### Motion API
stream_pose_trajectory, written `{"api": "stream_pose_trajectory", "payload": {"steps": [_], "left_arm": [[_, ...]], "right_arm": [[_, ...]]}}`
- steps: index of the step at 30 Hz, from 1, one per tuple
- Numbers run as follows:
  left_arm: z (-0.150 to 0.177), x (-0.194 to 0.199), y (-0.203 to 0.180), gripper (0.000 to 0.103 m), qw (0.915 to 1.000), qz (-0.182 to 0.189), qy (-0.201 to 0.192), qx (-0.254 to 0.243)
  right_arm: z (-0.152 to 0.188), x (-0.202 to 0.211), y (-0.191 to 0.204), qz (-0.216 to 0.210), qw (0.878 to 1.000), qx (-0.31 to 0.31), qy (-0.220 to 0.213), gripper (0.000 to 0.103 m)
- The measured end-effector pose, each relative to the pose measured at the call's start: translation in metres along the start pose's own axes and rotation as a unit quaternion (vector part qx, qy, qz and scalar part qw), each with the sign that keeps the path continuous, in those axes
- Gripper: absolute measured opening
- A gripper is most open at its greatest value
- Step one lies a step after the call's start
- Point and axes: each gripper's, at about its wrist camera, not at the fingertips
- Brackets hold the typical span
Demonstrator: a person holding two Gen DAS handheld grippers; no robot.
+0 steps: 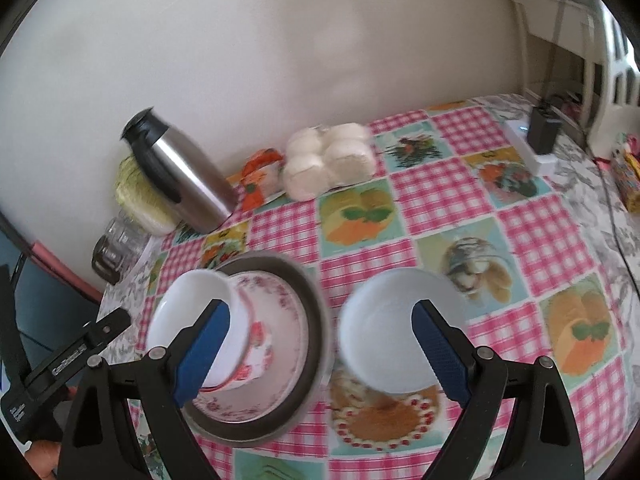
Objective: Organize plates and bowls
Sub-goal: 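Move both grippers toward the pale white round bowl beside the basin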
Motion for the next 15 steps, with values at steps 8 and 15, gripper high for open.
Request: {"api": "stream_pose_trajectory", "payload": {"steps": [8, 15], "left_arm": [[0.016, 0.027, -0.06, 0.103, 0.9966, 0.069, -0.008, -0.045], [0.044, 0.034, -0.117, 0.103, 0.9886, 0.115, 0.004, -0.097]], "right_arm": [[-0.001, 0.028, -0.073, 0.06, 0.997, -0.047, -0.018, 0.093], [0.005, 0.043, -0.121, 0.093, 0.992, -0.08, -0.017, 0.093]]}}
Point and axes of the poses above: each gripper's, at about its wrist camera, not at the fingertips, and x roughly against the way its jaws point, y to its left, z to its underside, and after that the axes turned 5 degrees about x, right-handed
